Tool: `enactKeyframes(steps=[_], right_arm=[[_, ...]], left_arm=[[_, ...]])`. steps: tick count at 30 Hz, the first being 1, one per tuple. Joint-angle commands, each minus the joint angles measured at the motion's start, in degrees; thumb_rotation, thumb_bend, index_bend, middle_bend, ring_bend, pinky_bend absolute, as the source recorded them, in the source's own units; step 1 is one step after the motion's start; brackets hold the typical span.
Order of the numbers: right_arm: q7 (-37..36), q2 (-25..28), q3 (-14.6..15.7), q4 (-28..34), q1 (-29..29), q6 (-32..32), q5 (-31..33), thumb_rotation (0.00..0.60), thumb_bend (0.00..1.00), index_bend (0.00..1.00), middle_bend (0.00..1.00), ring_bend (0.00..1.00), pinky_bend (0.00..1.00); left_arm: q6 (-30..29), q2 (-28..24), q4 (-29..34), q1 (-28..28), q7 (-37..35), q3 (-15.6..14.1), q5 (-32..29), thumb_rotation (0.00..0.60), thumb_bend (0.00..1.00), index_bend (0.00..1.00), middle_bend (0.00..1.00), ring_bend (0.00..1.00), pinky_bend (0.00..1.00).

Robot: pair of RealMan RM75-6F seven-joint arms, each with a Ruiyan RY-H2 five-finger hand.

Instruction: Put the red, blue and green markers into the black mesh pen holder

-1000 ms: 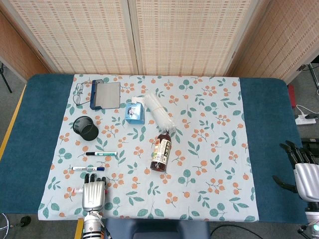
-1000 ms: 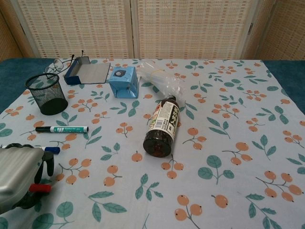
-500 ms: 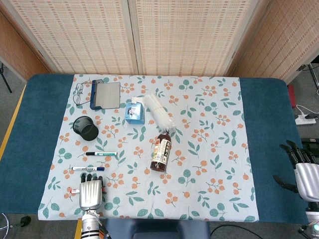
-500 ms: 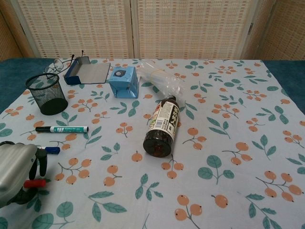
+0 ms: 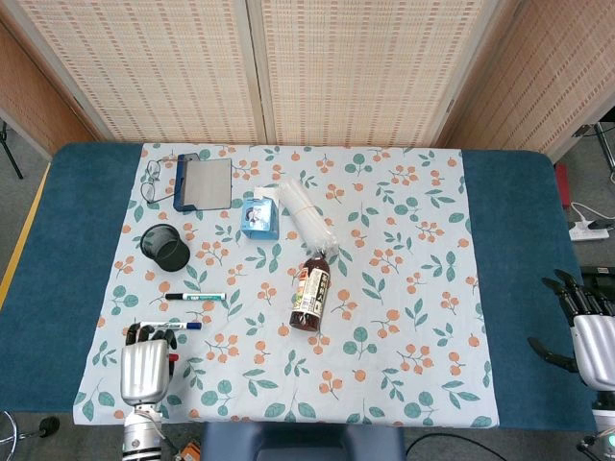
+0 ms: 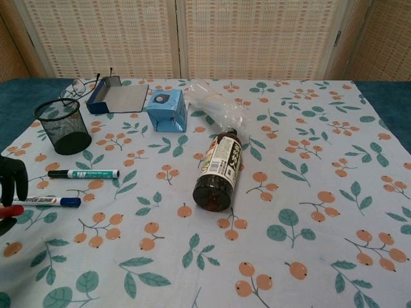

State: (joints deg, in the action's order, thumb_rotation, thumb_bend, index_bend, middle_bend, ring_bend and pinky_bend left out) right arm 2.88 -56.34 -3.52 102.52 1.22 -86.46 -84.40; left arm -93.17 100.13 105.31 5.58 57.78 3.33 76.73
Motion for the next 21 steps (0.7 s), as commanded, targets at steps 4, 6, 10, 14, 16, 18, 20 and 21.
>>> enactKeyframes(steps=[4,6,10,14,16,18,20,21], right_arm=[[-0.34,0.16,-0.04,0.14,-0.08,-0.09,-0.06,0.6,0.1,0.18,0.08,0.2,0.18],[-0.08,0.17,-0.07,0.15,-0.09,-0.13,-0.03,0.6,0.1,0.18,0.08,0.2,0.18],[0.38,0.13,-0.13,0.2,-0.09,-0.1,0.19,0.6,0.1,0.18,0.08,0.2,0.18],[0.4,0.14,-0.41,0.07,-0.19,-0.22,0.87,0.6,0.1,0.18,0.08,0.2,0.18],[0.34,0.22,-0.58,0.01,-0.29,-0.37,1.24,0.6,0.1,0.18,0.08,0.2,0.18],[0.3,0.22,-0.73,-0.01,-0.34,-0.44,1.57,0.6,0.1,0.18,0.08,0.2,0.18],[0.29,0.19,-0.74,-0.05,-0.31,-0.34,1.64,0.6,0.1,0.18,0.08,0.2,0.18],[0.32,0.15,-0.73,-0.09,-0.28,-0.26,1.63,0.6,0.1,0.18,0.08,0.2,0.18]], left_arm=[[9.54,-27.82,19.67,5.52,-12.24,14.94,-8.68,0.6,0.26,0.56,0.7,0.3,0.21],[12.28,-32.08,18.88,7.83,-15.81,19.52,-10.96,0.6,0.26,0.56,0.7,0.3,0.21],[18.38,-35.75,16.62,11.91,-25.14,25.59,-17.61,0.6,0.26,0.56,0.7,0.3,0.21],[27.2,-36.26,12.37,16.13,-36.73,28.38,-23.08,0.6,0.26,0.56,0.71,0.3,0.21],[30.66,-36.12,10.16,18.23,-39.79,28.59,-25.94,0.6,0.26,0.56,0.71,0.3,0.21],[31.73,-35.22,8.56,19.84,-41.6,28.67,-27.5,0.6,0.26,0.56,0.71,0.3,0.21],[32.08,-33.48,6.8,21.47,-43.61,28.53,-29.04,0.6,0.26,0.56,0.71,0.3,0.21],[32.09,-32.58,6.06,22.17,-44.52,28.52,-29.52,0.6,0.26,0.56,0.71,0.3,0.21]])
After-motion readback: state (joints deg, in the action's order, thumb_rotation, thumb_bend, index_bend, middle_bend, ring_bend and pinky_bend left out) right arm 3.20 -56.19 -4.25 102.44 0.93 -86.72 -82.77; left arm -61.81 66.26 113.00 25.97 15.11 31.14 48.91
